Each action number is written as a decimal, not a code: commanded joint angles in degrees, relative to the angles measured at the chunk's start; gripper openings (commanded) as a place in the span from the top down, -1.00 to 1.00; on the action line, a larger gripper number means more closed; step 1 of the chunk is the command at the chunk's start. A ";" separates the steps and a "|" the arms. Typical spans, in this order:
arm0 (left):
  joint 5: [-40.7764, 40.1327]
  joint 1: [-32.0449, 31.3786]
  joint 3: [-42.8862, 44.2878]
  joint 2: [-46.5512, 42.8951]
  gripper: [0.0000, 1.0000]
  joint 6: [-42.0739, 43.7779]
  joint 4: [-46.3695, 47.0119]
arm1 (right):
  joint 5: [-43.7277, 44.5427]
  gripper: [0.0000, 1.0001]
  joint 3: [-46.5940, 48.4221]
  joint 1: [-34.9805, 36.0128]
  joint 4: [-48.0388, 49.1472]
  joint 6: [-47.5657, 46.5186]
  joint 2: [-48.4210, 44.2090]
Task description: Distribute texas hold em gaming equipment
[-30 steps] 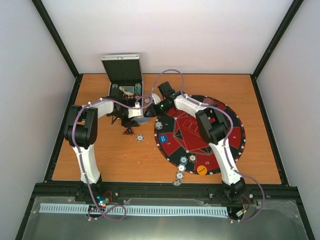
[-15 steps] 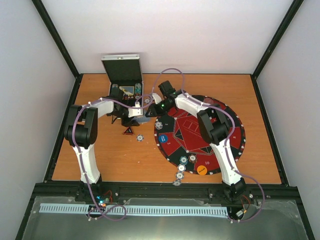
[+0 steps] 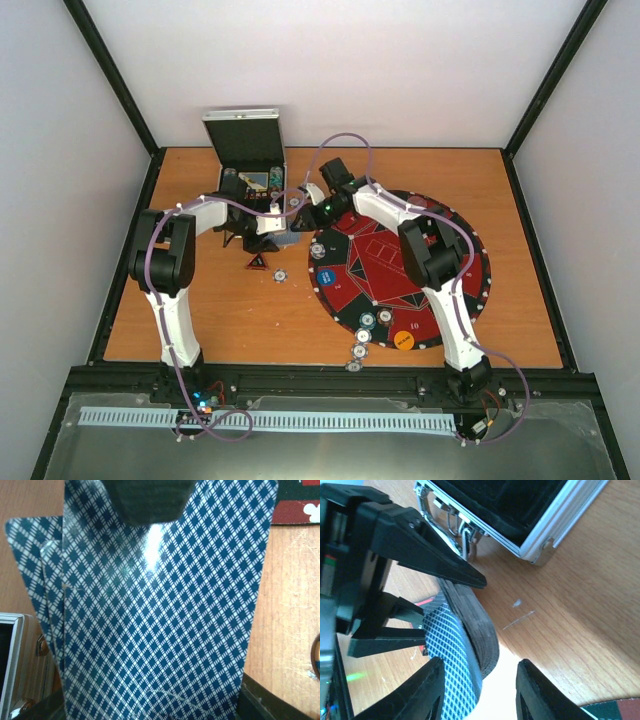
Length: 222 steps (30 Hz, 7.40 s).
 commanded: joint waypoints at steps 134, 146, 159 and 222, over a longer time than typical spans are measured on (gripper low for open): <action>1.35 0.69 2.57 2.10 -0.14 0.95 -0.67 | -0.10 -0.81 -35.20 -9.20 29.91 11.66 -29.61; 1.09 0.63 3.15 3.20 -0.14 0.03 -1.19 | -6.06 0.15 -24.89 -3.10 32.57 11.69 -15.68; 1.39 0.69 3.47 3.94 -0.13 -1.14 -1.07 | -1.03 -0.42 -13.07 -1.35 21.82 9.74 -6.07; 1.23 0.69 4.87 4.54 -0.13 -0.79 -1.95 | 10.15 0.22 -5.05 -0.78 8.20 1.95 -5.22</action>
